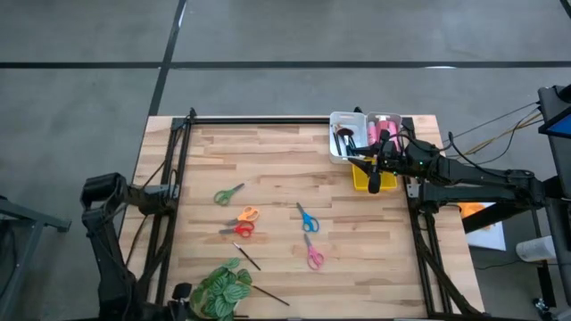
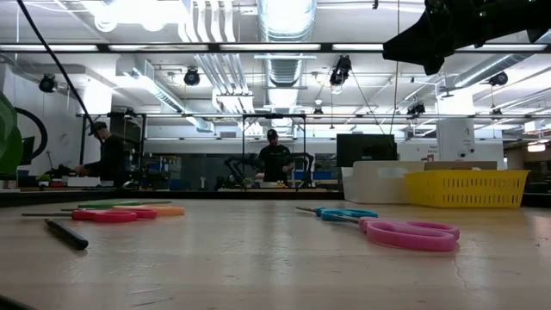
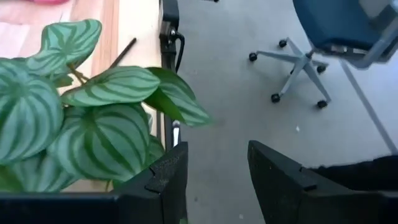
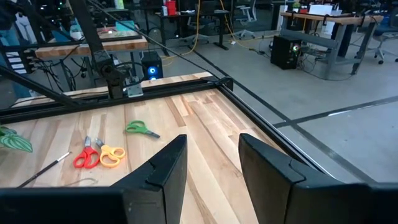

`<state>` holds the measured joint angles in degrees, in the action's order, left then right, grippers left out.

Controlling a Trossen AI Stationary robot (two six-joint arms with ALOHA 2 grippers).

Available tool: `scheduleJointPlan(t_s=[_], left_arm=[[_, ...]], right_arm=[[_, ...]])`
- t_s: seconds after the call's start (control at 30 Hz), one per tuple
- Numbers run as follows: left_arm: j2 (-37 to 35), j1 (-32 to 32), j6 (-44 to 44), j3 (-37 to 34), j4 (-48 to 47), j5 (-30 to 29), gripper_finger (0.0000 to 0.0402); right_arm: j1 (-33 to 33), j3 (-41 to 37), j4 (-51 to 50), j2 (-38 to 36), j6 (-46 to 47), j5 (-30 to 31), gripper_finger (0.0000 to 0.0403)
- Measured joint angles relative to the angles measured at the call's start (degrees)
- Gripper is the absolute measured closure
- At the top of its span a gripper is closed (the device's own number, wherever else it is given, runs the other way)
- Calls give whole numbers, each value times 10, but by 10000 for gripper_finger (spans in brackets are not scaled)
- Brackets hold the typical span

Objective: Pick & Place Paint Supplies
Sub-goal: Put the black paint brush into the white bin

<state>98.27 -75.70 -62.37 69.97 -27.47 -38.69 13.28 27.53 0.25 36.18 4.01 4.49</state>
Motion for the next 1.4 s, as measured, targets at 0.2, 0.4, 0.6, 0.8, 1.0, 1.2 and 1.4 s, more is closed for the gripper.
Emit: scheduleJointPlan(t_s=[0.2,0.4,0.6,0.8,1.0,1.2,1.4], left_arm=[[35,0,-16,0,17,12,232],[61,7,-27,-1,13,24,232],[72,16,-90,-27,22,53,232],[79,17,-97,-67,54,60,232],[79,23,-97,-105,92,61,232],[79,26,-77,-134,137,67,232],[80,26,-30,-141,159,69,232]], right_arm=[[0,0,0,0,0,0,259],[0,0,0,0,0,0,259],[0,0,0,0,0,0,259],[0,0,0,0,0,0,259],[0,0,0,0,0,0,259],[0,0,0,0,0,0,259],[0,0,0,0,0,0,259]])
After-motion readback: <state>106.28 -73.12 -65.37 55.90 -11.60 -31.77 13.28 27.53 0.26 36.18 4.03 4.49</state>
